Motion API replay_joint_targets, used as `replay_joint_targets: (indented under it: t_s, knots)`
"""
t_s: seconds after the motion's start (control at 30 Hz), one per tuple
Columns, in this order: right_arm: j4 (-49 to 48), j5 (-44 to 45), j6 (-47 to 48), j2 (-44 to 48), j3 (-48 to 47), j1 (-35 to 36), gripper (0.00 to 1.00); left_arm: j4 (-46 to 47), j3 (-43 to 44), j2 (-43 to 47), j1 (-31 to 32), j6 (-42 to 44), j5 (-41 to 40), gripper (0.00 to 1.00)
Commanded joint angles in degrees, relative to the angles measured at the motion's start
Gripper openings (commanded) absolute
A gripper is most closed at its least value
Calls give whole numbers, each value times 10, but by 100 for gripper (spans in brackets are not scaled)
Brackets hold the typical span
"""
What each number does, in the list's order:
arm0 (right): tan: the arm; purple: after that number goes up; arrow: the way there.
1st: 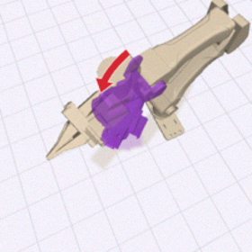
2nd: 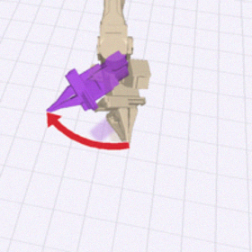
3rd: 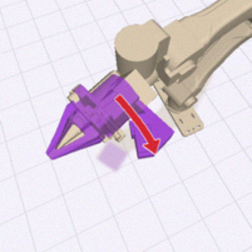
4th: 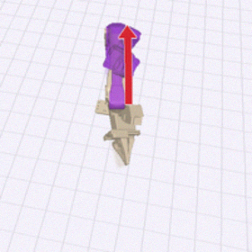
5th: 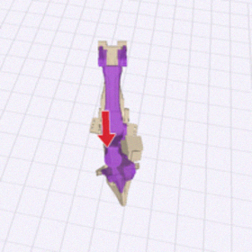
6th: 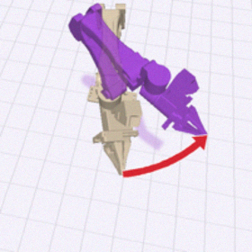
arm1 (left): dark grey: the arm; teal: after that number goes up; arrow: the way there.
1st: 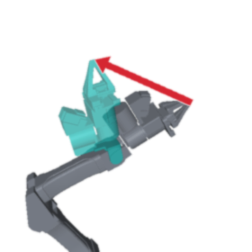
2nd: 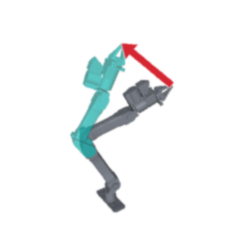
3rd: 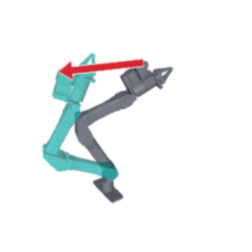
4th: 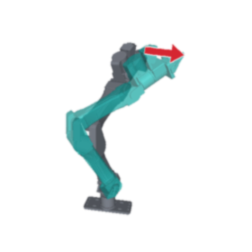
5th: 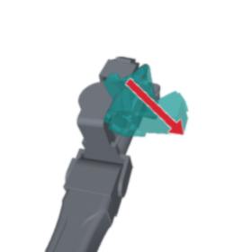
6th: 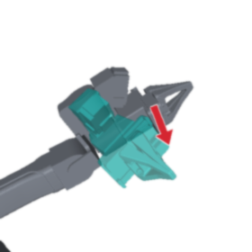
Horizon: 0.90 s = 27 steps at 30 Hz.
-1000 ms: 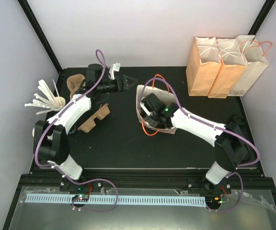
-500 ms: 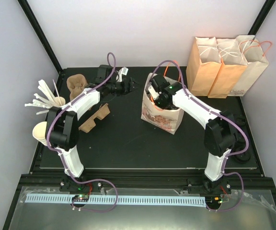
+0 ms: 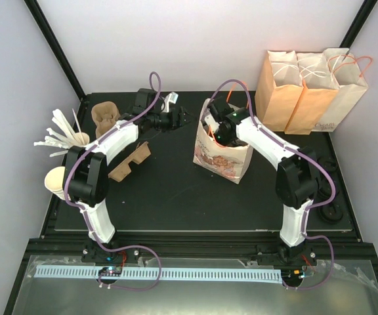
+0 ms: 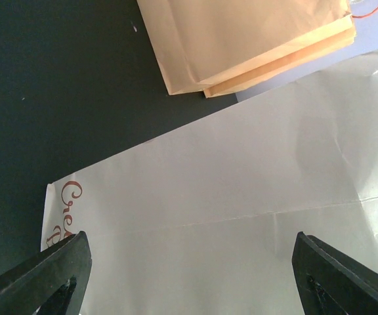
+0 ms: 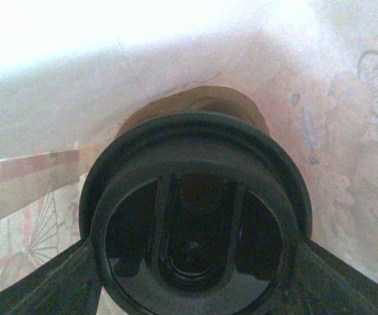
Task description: Pack the takeout coffee
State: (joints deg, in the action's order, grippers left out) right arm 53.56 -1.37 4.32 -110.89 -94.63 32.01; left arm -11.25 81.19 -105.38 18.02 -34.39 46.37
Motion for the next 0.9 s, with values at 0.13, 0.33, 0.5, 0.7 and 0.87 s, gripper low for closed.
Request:
replay_joint_targets:
  t_s: [0.13,0.33,0.5,0.7,0.87]
  knots:
    - [54,-46,-15,-117,121,-1,61,-25,-15,22,2,19,9,86]
    - [58,-125,-9,-128,114,-14,57,-33,-36,49,2,26,8,86]
    - [62,-44,-27,-126,102,19,59,-42,-38,60,2,35,3,86]
    - [26,35,-28,-78,158,38,60,-49,-48,75,2,43,-5,86]
    - [68,-166,-19,-115,119,-16,58,-46,-61,88,2,40,-2,86]
